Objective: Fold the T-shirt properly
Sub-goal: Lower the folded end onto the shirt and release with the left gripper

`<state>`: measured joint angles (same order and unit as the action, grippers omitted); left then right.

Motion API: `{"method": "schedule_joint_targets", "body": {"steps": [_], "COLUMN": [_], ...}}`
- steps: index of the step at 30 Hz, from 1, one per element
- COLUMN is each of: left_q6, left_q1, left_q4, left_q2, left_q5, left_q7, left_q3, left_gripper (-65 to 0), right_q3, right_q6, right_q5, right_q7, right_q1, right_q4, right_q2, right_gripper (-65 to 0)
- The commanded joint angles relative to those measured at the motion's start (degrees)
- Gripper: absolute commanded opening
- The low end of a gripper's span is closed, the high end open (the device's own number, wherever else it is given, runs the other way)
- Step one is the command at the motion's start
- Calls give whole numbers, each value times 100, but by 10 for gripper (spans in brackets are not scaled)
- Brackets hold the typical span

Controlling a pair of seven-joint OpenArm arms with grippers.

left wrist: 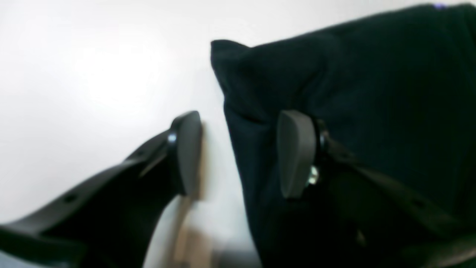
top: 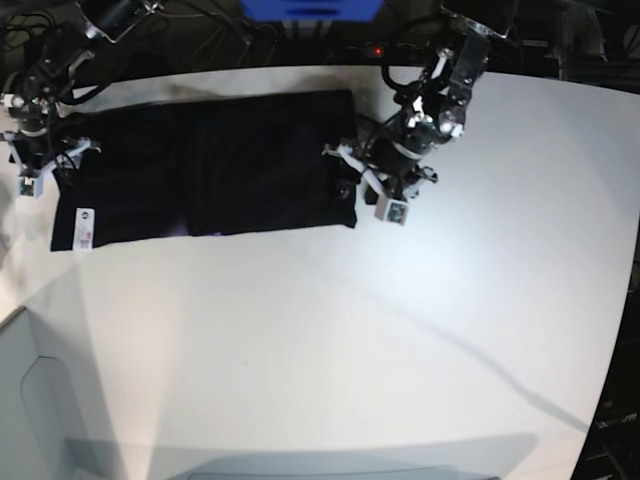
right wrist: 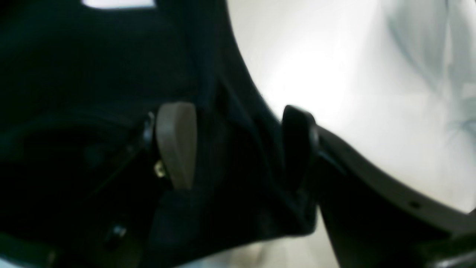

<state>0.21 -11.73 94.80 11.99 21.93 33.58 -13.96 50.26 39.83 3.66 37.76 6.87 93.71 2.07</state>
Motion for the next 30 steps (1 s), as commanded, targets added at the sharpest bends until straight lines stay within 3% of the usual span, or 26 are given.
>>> {"method": "schedule_joint_targets", "body": {"steps": [1,11,25,30], "left_q6": [-34,-8,1,1], "left_q1": [17,166,148,166], "left_q4": [27,-34,-43,-43], "left_q2": [-8,-34,1,1], "left_q5": [0,0,0,0], "left_q7": [-75,-66,-66,-75], "left_q3": [11,2,46,55], "left_gripper": [-325,-325,-325,-325], "right_q3": [16,-274,-327,-784], "right_q6": [17,17,17,17], "right_q5": [-221,-283,-265,-265], "right_q7": [-132,-158,-158,-158], "right_q1": [-6,-199,-314,-50], "right_q4": [260,-540,-1384,-1472], "right_q2": [106,475,484,580], "right_gripper": [-277,-277,-285,-412]}}
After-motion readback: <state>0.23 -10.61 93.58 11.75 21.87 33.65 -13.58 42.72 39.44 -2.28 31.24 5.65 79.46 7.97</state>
